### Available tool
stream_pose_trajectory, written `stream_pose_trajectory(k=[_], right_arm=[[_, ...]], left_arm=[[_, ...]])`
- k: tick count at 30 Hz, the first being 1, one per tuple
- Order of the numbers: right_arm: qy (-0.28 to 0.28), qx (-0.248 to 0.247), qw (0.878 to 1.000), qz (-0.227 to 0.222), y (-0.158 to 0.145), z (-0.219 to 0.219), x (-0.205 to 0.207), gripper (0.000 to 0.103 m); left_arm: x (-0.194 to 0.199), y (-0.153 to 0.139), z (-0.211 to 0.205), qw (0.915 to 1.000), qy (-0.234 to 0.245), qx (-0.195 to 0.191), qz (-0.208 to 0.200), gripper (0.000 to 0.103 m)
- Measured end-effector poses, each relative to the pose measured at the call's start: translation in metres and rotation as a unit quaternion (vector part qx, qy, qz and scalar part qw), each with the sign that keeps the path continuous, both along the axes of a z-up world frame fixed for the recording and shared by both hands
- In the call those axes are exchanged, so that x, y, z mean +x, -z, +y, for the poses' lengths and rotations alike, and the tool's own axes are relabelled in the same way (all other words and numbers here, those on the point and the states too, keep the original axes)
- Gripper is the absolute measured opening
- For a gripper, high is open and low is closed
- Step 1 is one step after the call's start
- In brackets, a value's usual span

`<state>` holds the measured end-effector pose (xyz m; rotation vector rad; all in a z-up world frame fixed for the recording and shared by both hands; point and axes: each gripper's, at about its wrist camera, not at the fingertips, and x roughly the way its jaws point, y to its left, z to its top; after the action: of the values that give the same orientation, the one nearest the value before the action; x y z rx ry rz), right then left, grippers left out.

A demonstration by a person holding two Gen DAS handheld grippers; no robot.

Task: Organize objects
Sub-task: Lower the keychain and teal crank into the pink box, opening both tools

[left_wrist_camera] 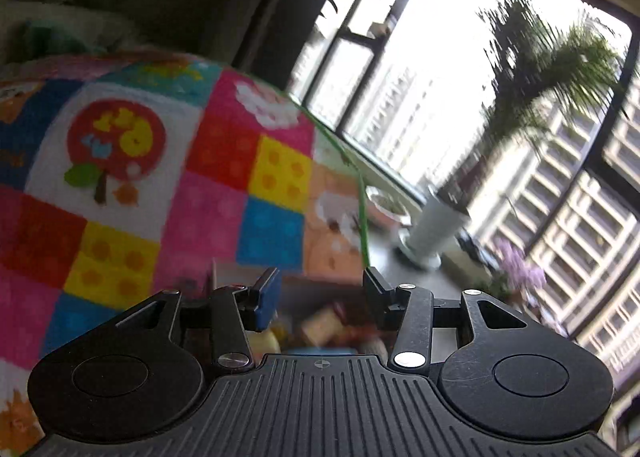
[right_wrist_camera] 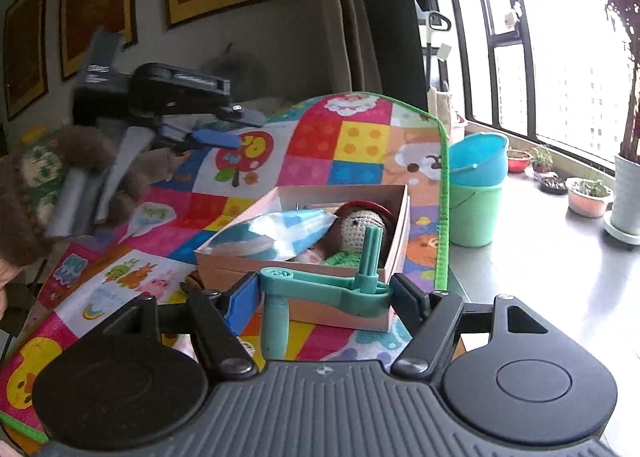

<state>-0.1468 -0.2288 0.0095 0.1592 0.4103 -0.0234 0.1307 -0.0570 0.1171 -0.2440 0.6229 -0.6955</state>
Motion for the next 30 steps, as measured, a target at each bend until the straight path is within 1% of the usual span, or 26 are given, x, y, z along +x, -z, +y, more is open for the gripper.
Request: stream_pose_trajectory(k=[2, 4, 6, 7, 9, 10, 12, 14, 17, 18, 20, 21, 23, 25, 27, 28, 30], right_arm=[[0.001, 0.001, 1.0, -0.002, 0.001, -0.001, 0.001, 0.071], [0.004, 0.003, 1.0, -0.003, 0.002, -0.002, 0.005, 0.071], [0.006, 0.004, 1.0, -0.003, 0.002, -0.003, 0.007, 0.071], [0.007, 0.004, 1.0, -0.003, 0.001, -0.003, 0.007, 0.071], [0.006, -0.002, 1.0, -0.006, 0.0, -0.002, 0.007, 0.071], [0.006, -0.005, 1.0, -0.007, 0.0, -0.002, 0.007, 0.071], [0.007, -0.01, 1.0, -0.006, -0.001, -0.002, 0.007, 0.071], [0.01, -0.014, 1.0, -0.006, -0.002, -0.002, 0.009, 0.071], [0.011, -0.017, 1.0, -0.007, -0.004, -0.004, 0.013, 0.071], [0.01, -0.018, 1.0, -0.008, -0.006, -0.004, 0.015, 0.071], [0.007, -0.019, 1.0, -0.01, -0.008, -0.003, 0.02, 0.071], [0.005, -0.018, 1.0, -0.011, -0.01, -0.002, 0.024, 0.071], [-0.001, -0.015, 1.0, -0.01, -0.013, -0.002, 0.033, 0.071], [-0.007, -0.009, 1.0, -0.008, -0.016, -0.001, 0.046, 0.071], [-0.016, 0.006, 1.0, 0.002, -0.018, -0.003, 0.066, 0.071], [-0.02, 0.013, 1.0, 0.012, -0.017, -0.005, 0.076, 0.071], [-0.017, 0.03, 0.999, 0.035, -0.014, -0.011, 0.095, 0.076]], left_arm=[[-0.018, 0.002, -0.005, 0.9989, 0.038, 0.026, -0.009, 0.049], [-0.039, 0.009, -0.018, 0.9934, 0.067, 0.085, -0.039, 0.049], [-0.057, 0.019, -0.033, 0.9817, 0.083, 0.155, -0.072, 0.048], [-0.063, 0.026, -0.04, 0.9741, 0.085, 0.189, -0.09, 0.048], [-0.069, 0.039, -0.05, 0.9598, 0.078, 0.244, -0.115, 0.047], [-0.069, 0.044, -0.053, 0.9559, 0.077, 0.256, -0.122, 0.049], [-0.065, 0.051, -0.054, 0.9556, 0.074, 0.259, -0.12, 0.05], [-0.059, 0.056, -0.054, 0.9551, 0.059, 0.263, -0.123, 0.052], [-0.049, 0.062, -0.052, 0.963, 0.044, 0.244, -0.104, 0.054], [-0.046, 0.061, -0.052, 0.9645, 0.041, 0.24, -0.102, 0.054], [-0.042, 0.059, -0.048, 0.9707, 0.039, 0.219, -0.09, 0.054], [-0.04, 0.057, -0.042, 0.9757, 0.037, 0.199, -0.083, 0.052], [-0.042, 0.049, -0.025, 0.987, 0.026, 0.143, -0.07, 0.049], [-0.048, 0.04, -0.007, 0.9931, 0.006, 0.094, -0.069, 0.049], [-0.055, 0.033, 0.011, 0.9954, -0.017, 0.058, -0.074, 0.049], [-0.057, 0.031, 0.019, 0.9958, -0.027, 0.046, -0.074, 0.049], [-0.061, 0.029, 0.038, 0.9961, -0.044, 0.033, -0.069, 0.048]])
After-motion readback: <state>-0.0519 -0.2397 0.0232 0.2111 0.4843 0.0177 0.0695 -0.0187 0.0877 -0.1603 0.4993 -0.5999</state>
